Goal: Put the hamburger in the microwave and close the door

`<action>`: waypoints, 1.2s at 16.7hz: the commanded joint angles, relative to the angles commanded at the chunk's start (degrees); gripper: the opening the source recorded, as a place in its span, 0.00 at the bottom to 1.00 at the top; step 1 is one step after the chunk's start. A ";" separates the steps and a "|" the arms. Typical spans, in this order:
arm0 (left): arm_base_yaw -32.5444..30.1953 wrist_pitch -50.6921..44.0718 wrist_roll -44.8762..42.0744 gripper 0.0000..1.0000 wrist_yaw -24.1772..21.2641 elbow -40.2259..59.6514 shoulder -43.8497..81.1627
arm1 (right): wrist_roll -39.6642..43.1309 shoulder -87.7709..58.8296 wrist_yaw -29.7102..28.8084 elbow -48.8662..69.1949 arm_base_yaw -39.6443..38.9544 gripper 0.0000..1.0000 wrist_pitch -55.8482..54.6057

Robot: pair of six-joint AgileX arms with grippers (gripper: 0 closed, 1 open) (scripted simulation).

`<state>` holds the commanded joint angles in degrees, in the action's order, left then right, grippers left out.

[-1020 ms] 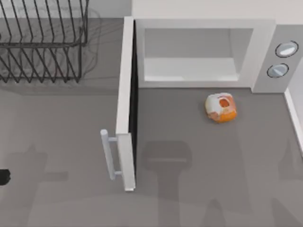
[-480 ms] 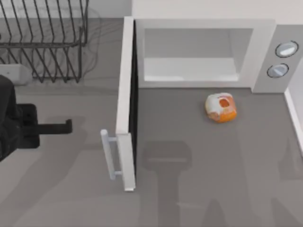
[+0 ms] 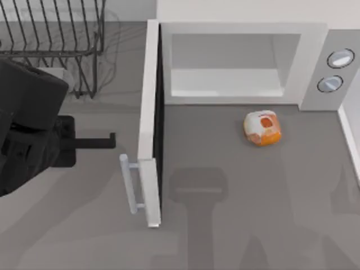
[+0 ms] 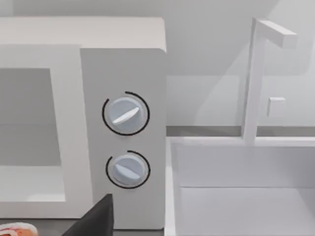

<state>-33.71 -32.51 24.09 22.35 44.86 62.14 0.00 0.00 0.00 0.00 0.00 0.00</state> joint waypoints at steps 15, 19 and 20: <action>0.29 27.50 -0.36 0.00 -0.22 -18.77 8.28 | 0.00 0.00 0.00 0.00 0.00 1.00 0.00; -0.94 27.52 -0.33 0.00 -0.49 -17.80 7.56 | 0.00 0.00 0.00 0.00 0.00 1.00 0.00; -1.11 27.48 -0.18 0.00 -0.39 -17.65 7.73 | 0.00 0.00 0.00 0.00 0.00 1.00 0.00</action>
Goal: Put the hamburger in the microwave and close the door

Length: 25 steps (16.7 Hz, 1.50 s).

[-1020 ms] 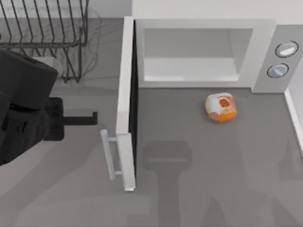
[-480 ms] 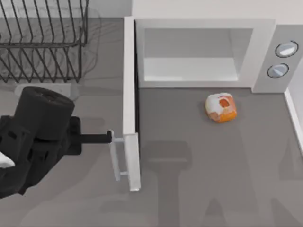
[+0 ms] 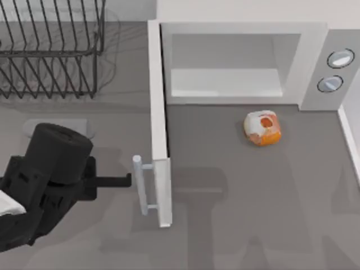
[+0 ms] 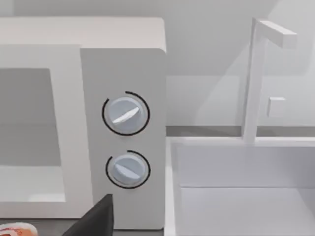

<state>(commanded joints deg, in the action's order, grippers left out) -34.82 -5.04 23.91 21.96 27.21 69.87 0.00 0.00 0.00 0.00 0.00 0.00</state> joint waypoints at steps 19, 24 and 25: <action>-19.82 -6.12 17.47 0.00 11.91 18.70 21.04 | 0.00 0.00 0.00 0.00 0.00 1.00 0.00; -25.20 -11.05 22.84 0.00 14.59 29.45 30.05 | 0.00 0.00 0.00 0.00 0.00 1.00 0.00; -26.16 -11.98 23.89 0.00 15.12 31.56 31.74 | 0.00 0.00 0.00 0.00 0.00 1.00 0.00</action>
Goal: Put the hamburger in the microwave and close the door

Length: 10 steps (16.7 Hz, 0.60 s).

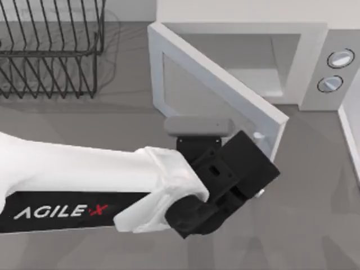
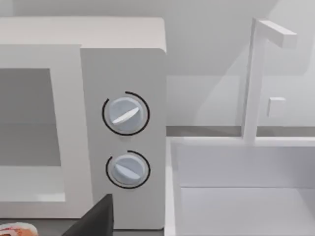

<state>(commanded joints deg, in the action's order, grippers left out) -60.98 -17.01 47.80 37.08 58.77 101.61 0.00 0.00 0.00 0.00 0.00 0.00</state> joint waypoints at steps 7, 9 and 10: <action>-2.11 -2.18 2.52 0.00 1.29 4.97 4.02 | 0.00 0.00 0.00 0.00 0.00 1.00 0.00; -1.86 -2.10 2.51 0.00 1.15 4.97 3.86 | 0.00 0.00 0.00 0.00 0.00 1.00 0.00; -2.04 -2.46 2.75 0.00 1.25 5.69 4.35 | 0.00 0.00 0.00 0.00 0.00 1.00 0.00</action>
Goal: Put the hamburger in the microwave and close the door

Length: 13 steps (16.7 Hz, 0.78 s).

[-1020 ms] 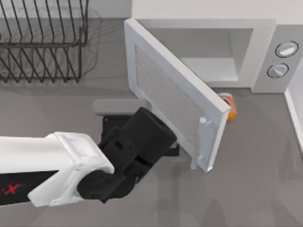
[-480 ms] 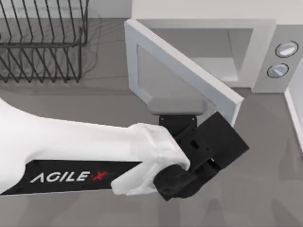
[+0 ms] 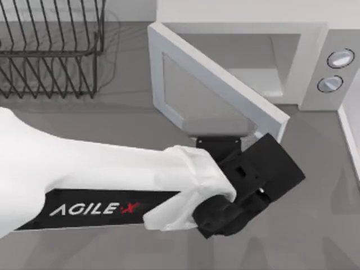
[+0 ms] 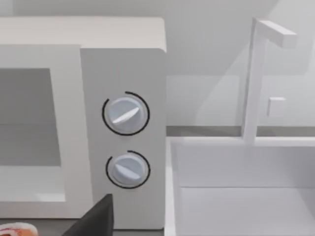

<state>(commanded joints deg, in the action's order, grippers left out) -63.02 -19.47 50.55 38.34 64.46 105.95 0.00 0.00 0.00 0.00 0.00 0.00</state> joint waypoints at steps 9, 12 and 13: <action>-4.82 -10.40 5.66 0.00 2.11 21.57 14.18 | 0.00 0.00 0.00 0.00 0.00 1.00 0.00; -6.01 -13.27 6.83 0.00 2.48 26.78 17.71 | 0.00 0.00 0.00 0.00 0.00 1.00 0.00; -6.20 -13.73 7.01 0.00 2.55 27.46 18.20 | 0.00 0.00 0.00 0.00 0.00 1.00 0.00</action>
<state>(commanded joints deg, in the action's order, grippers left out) -69.22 -33.19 57.56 40.88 91.92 124.16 0.00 0.00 0.00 0.00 0.00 0.00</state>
